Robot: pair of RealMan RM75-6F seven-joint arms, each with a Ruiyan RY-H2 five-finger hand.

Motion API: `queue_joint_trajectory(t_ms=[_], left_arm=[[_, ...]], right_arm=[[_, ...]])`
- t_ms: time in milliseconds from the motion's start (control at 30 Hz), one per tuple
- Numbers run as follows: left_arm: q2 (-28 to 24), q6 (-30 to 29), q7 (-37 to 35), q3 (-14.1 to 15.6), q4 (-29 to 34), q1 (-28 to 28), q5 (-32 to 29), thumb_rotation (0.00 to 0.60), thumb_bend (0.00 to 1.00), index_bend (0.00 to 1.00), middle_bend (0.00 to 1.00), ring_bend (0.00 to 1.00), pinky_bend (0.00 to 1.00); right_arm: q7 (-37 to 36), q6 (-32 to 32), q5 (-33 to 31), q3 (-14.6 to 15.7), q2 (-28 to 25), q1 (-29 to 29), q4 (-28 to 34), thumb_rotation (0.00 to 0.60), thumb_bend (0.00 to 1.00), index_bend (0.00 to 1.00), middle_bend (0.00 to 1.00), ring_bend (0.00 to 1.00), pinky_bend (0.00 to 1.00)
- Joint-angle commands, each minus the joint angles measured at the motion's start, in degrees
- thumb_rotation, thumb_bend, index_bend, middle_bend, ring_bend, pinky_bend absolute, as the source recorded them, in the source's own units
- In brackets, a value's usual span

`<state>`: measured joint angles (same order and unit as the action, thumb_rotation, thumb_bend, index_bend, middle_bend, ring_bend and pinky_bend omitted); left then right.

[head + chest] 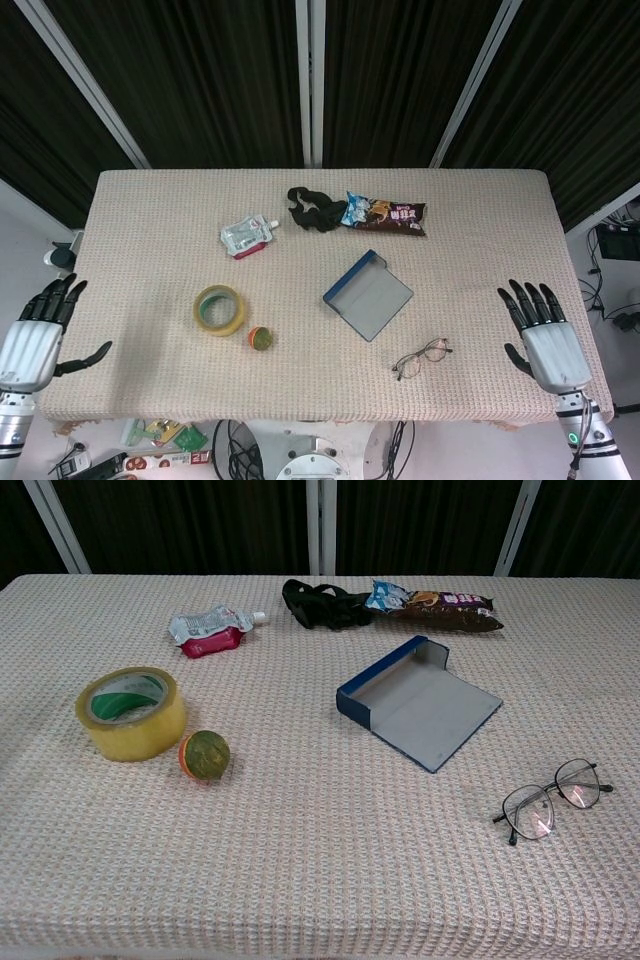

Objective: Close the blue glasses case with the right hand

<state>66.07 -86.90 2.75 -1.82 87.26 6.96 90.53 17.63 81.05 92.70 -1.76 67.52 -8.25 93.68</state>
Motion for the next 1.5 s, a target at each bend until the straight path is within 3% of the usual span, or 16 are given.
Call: queue_joint_trajectory(t_ms=[33,267,633,1100,1500], left_arm=[[0.6,-0.2,-0.4,0.1,-0.8,0.0,0.3,0.182,0.15,0.01,0.03,0.06,0.19],[0.7,-1.0,-0.1,0.4,-0.5,-0.4,0.6,0.181,0.15,0.01,0.03,0.06,0.19],[-0.1,0.0,1.7,0.7,1.6,-0.6,-0.3,0.182,0.15,0.01,0.03,0.06,0.19],[-0.3,0.0,1.3,0.8,1.3,-1.1,-0.7,0.184,0.15,0.02,0.03,0.06,0.19],[-0.4,1.0,1.3,1.1,0.8,-1.0,-1.3,0.194,0.15,0.02,0.03,0.06,0.19]], right_arm=[[7.0,-7.8,0.4,0.7,-0.1,-4.3,2.0,0.600,0.18,0.00,0.00,0.00,0.00],[14.8,-18.6,-1.8,1.4,2.3,-9.8,3.2,0.600,0.18,0.00,0.00,0.00,0.00],[15.6,-21.8,-0.7,2.9,8.3,-12.7,-0.8,0.600,0.18,0.01,0.00,0.00,0.00],[8.3,-20.8,1.5,3.8,13.4,-14.8,-6.8,0.600,0.18,0.31,0.00,0.00,0.00],[7.7,-20.3,0.8,4.2,14.2,-15.2,-8.1,0.600,0.25,0.42,0.00,0.00,0.00]])
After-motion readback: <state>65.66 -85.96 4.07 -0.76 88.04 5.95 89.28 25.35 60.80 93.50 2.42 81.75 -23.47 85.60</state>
